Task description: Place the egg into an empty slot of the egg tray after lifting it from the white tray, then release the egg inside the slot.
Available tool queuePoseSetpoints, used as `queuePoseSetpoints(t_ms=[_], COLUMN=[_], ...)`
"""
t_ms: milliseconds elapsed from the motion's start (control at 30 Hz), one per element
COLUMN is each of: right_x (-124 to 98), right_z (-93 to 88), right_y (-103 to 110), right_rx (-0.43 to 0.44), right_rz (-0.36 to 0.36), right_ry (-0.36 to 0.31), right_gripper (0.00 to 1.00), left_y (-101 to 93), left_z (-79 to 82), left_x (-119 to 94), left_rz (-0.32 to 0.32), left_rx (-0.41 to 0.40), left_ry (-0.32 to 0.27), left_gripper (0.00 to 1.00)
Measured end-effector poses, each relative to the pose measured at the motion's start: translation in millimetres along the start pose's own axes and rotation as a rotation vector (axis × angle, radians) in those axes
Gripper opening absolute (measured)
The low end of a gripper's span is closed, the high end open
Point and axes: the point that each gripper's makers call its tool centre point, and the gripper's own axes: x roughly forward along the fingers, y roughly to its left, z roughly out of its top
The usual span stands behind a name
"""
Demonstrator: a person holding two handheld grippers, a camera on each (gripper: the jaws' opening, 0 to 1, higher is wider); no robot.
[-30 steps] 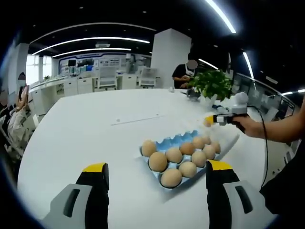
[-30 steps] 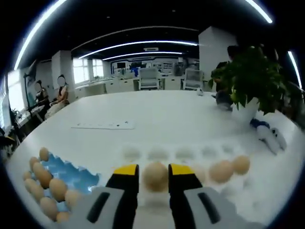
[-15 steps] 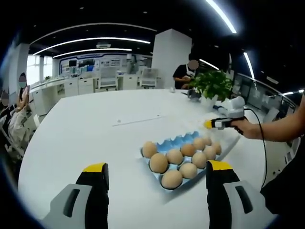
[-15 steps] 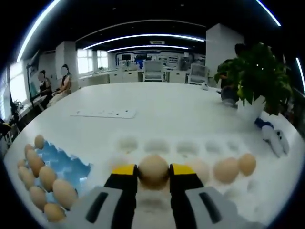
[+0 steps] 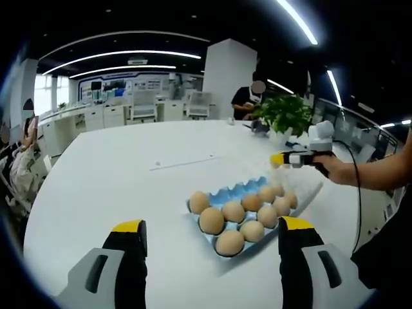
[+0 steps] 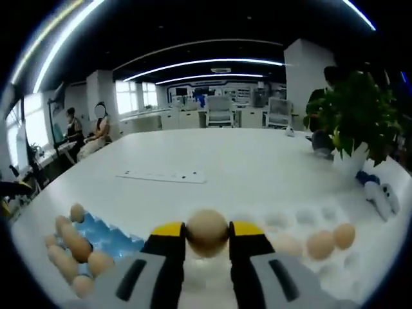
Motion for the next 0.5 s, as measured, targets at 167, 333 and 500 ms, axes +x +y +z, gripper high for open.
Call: queuePoseSetpoints(t_ms=[167, 333, 500], right_x=[2.9, 9.1, 15.5], right_z=[5.0, 9.6, 7.8], right_y=[31.4, 69.9, 110.2], right_rx=[0.004, -0.011, -0.036], right_rz=[0.076, 0.166, 0.25], right_ry=[-0.006, -0.005, 0.007], right_gripper=[0.26, 0.26, 0.26], left_y=[0.0, 0.5, 0.2], left_z=[-1.5, -2.1, -2.0], left_x=[-0.4, -0.6, -1.1], left_rz=[-0.001, 0.002, -0.001], left_rx=[0.0, -0.002, -0.006], left_ry=[0.002, 0.002, -0.002], left_gripper=[0.84, 0.84, 0.84])
